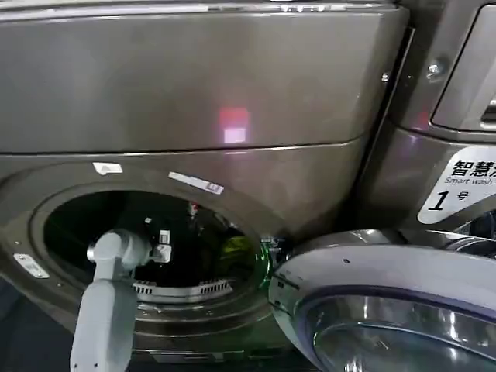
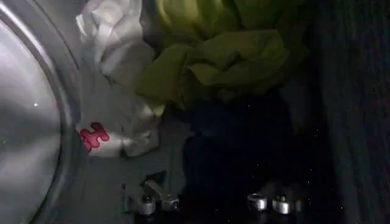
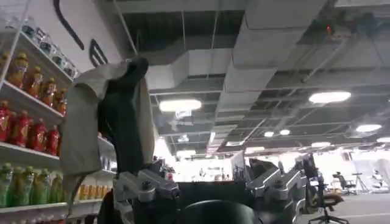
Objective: Grasp the clothes from the dryer.
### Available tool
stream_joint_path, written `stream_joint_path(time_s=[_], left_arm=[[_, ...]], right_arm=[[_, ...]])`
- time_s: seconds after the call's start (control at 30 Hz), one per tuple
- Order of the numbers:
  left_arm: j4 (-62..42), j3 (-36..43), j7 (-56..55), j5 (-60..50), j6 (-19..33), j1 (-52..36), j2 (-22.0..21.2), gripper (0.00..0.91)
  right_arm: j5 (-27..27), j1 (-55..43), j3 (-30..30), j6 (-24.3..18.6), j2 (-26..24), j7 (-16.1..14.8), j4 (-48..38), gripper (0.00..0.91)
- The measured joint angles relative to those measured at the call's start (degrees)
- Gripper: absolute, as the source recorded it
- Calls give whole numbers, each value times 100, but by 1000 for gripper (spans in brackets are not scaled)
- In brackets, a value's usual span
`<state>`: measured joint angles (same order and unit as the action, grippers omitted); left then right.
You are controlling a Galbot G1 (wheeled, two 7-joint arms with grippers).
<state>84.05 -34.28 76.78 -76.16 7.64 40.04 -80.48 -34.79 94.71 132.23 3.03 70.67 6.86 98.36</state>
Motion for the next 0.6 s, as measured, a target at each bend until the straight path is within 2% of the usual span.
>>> stream_joint_path(time_s=[0.03, 0.37, 0.6], left_arm=[[-40, -1, 2, 25, -9, -19, 2, 0], [-110, -54, -172, 476, -242, -16, 35, 0], [170, -69, -1282, 1239, -492, 112, -58, 0]], right_arm=[[0, -2, 0, 1, 1, -1, 1, 907], [-7, 26, -39, 86, 59, -68, 63, 907], [-32, 39, -60, 139, 63, -108, 115, 907]])
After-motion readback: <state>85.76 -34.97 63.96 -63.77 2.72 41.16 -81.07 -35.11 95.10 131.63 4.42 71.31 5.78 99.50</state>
